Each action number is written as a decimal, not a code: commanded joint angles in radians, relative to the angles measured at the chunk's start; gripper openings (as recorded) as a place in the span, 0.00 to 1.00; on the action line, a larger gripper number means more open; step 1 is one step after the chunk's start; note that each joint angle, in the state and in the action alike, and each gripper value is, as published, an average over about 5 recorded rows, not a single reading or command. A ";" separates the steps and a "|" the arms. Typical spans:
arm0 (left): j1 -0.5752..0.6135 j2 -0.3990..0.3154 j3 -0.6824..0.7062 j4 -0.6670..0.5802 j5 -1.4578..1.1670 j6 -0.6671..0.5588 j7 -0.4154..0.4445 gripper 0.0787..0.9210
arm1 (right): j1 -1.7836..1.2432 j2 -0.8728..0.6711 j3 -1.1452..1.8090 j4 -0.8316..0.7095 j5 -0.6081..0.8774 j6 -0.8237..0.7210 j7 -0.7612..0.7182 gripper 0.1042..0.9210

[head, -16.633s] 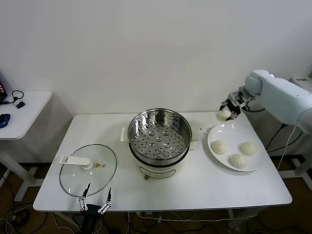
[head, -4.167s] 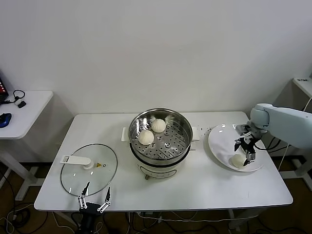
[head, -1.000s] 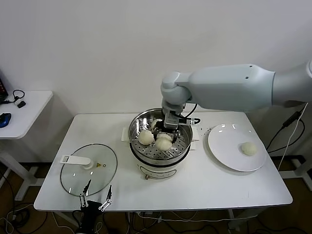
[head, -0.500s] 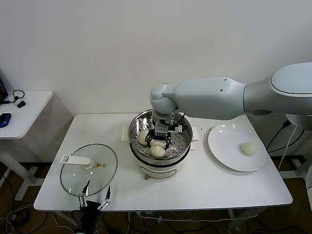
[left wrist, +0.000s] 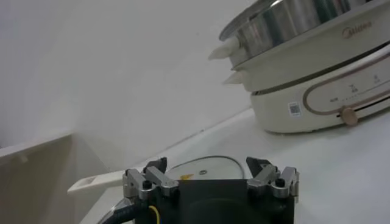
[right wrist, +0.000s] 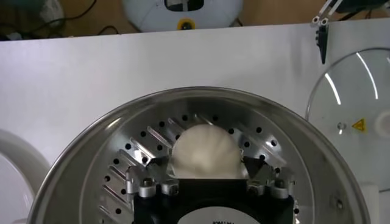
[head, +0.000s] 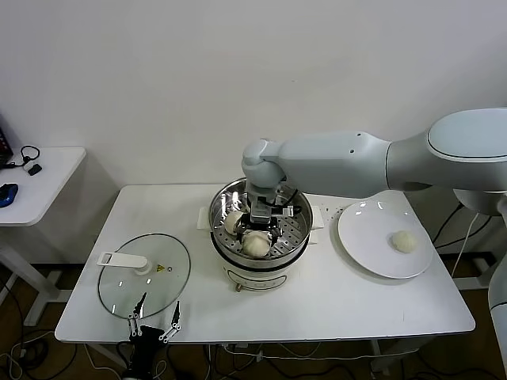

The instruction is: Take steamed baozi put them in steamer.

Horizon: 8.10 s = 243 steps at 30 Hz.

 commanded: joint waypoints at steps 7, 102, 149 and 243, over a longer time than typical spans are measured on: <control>0.005 0.001 -0.001 -0.012 -0.003 -0.001 0.001 0.88 | 0.137 -0.003 -0.055 -0.022 0.132 0.066 -0.040 0.88; 0.026 -0.002 -0.005 0.020 0.035 -0.011 -0.009 0.88 | -0.522 -0.428 0.425 -0.897 -0.058 -0.202 -0.063 0.86; 0.032 0.002 0.016 -0.022 0.036 -0.008 -0.006 0.88 | 0.543 -0.365 -0.415 0.311 1.010 -0.822 0.205 0.63; 0.022 0.010 -0.006 -0.043 0.018 0.012 0.002 0.88 | 0.004 -0.676 0.278 0.462 0.843 -1.060 0.982 0.88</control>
